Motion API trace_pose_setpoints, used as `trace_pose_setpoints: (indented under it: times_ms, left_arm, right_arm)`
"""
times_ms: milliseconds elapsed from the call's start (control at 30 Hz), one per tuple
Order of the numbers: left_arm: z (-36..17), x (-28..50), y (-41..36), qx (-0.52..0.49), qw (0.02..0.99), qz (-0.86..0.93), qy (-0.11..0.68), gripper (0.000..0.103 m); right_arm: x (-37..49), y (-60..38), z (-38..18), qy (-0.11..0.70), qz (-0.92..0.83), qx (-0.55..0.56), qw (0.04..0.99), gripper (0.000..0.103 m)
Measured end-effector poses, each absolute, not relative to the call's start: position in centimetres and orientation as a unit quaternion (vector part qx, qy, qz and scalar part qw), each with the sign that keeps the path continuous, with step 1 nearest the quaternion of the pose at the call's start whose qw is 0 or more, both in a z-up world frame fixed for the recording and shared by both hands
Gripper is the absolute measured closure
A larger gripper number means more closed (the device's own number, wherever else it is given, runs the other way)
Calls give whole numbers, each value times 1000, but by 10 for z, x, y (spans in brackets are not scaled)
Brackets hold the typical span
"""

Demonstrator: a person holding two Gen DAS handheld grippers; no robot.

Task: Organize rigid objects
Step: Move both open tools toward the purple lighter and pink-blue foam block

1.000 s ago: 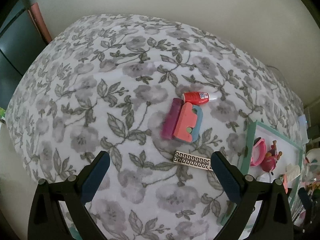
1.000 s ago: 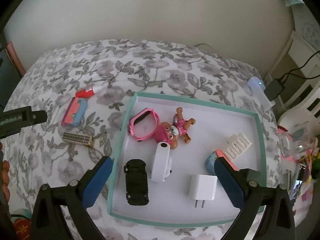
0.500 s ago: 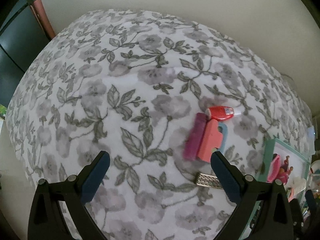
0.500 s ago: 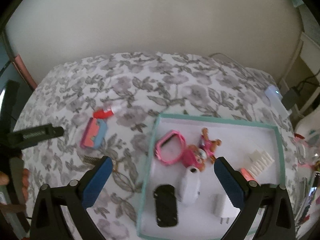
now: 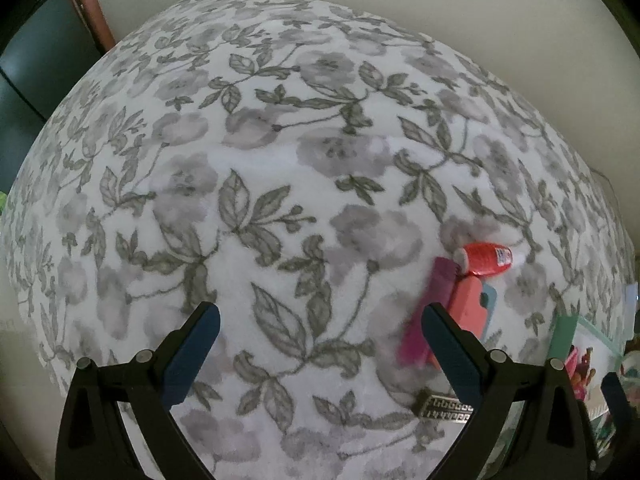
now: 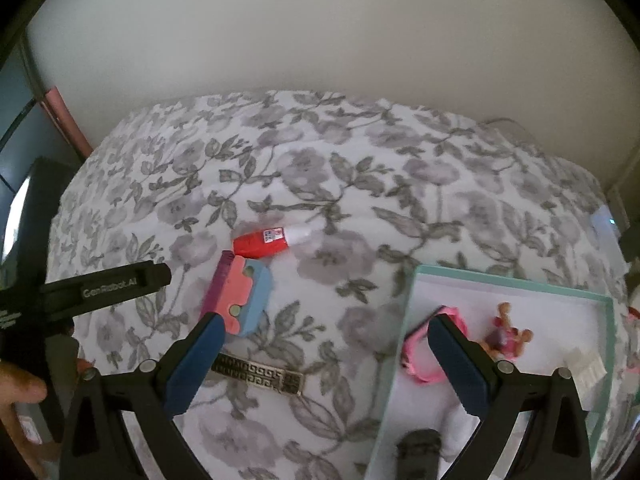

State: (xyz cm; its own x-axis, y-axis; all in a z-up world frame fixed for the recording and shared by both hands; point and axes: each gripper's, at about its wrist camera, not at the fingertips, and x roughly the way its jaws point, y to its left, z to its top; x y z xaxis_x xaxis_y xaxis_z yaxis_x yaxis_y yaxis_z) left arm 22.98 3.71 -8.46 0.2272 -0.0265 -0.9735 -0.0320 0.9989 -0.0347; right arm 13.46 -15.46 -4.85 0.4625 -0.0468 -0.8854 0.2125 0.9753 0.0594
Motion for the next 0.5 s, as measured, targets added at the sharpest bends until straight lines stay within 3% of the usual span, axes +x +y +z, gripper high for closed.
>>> trace_pose_setpoints:
  times_ms: [500]
  left_arm:
    - [-100,247,34,-32,774,7,632,2]
  right_arm:
    - [171,-127,-94,544,-58,73,834,2]
